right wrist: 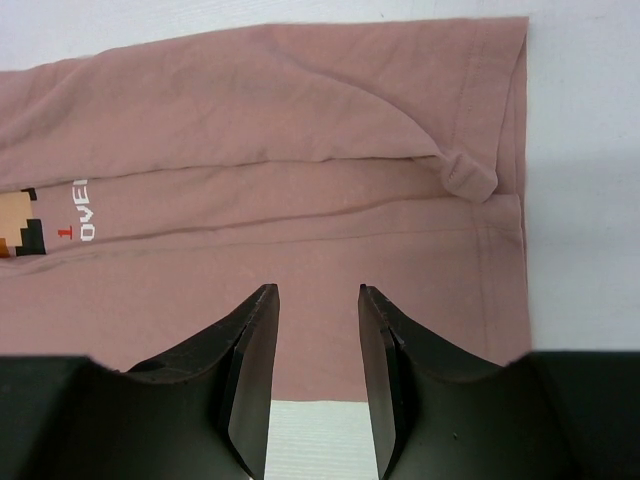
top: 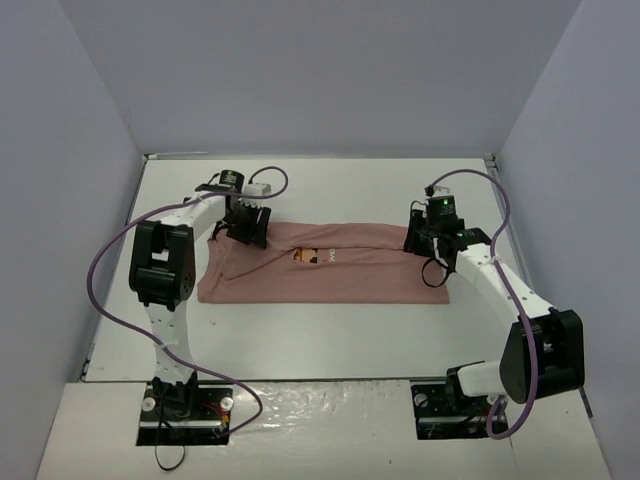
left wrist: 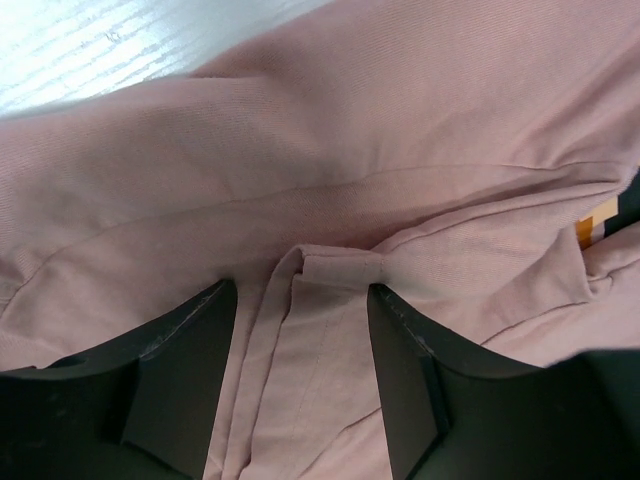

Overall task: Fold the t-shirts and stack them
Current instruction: Fold the other side of the tshirt into a rectangle

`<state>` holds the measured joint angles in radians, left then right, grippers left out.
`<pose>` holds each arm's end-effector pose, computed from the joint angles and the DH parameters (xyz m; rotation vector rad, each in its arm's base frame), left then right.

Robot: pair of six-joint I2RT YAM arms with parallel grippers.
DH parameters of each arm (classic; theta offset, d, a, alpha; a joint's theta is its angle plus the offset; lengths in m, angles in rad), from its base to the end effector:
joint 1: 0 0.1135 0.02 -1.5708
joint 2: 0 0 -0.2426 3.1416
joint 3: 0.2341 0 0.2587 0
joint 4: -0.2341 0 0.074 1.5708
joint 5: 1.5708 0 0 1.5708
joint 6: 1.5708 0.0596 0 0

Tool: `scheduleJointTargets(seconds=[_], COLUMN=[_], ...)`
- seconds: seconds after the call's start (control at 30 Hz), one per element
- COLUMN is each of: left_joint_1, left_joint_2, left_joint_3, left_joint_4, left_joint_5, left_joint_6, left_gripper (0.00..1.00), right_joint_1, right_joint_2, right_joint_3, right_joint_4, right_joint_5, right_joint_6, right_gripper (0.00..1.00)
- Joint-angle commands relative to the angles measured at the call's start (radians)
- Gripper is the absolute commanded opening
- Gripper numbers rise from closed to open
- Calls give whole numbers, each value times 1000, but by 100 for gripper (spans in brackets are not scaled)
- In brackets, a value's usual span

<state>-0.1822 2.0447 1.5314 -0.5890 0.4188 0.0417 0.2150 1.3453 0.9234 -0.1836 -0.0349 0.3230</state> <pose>0.4258 -0.1031 0.1435 0.4283 2.6107 -0.6044 0.3217 0.0724 0.2256 0.0985 2.1943 0.3428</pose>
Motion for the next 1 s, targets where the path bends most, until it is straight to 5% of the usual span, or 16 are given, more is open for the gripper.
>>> scheduleJointTargets(seconds=[0.0,0.07,0.2,0.73,0.97], left_joint_1=[-7,-7,-13,-63,-189], left_joint_2=[-28,-36,-65,-280,-366], left_joint_3=[11,7,-2,-133,-292], left_joint_4=[12,11,11,9,-5], left_joint_5=[5,3,1,-68,-128], left_joint_6=[-1,-5,-8,-85,-163], left_gripper=[43,36,2,0,0], right_joint_1=[-3,-2,-2,-2,-6], right_joint_2=[-42,-40,-40,-54,-51], right_joint_3=[1,-1,-8,-19,-28], right_joint_4=[30,29,31,30,30], right_joint_5=[1,1,6,29,72], right_joint_6=[9,9,9,5,6], right_gripper=[35,35,35,35,35])
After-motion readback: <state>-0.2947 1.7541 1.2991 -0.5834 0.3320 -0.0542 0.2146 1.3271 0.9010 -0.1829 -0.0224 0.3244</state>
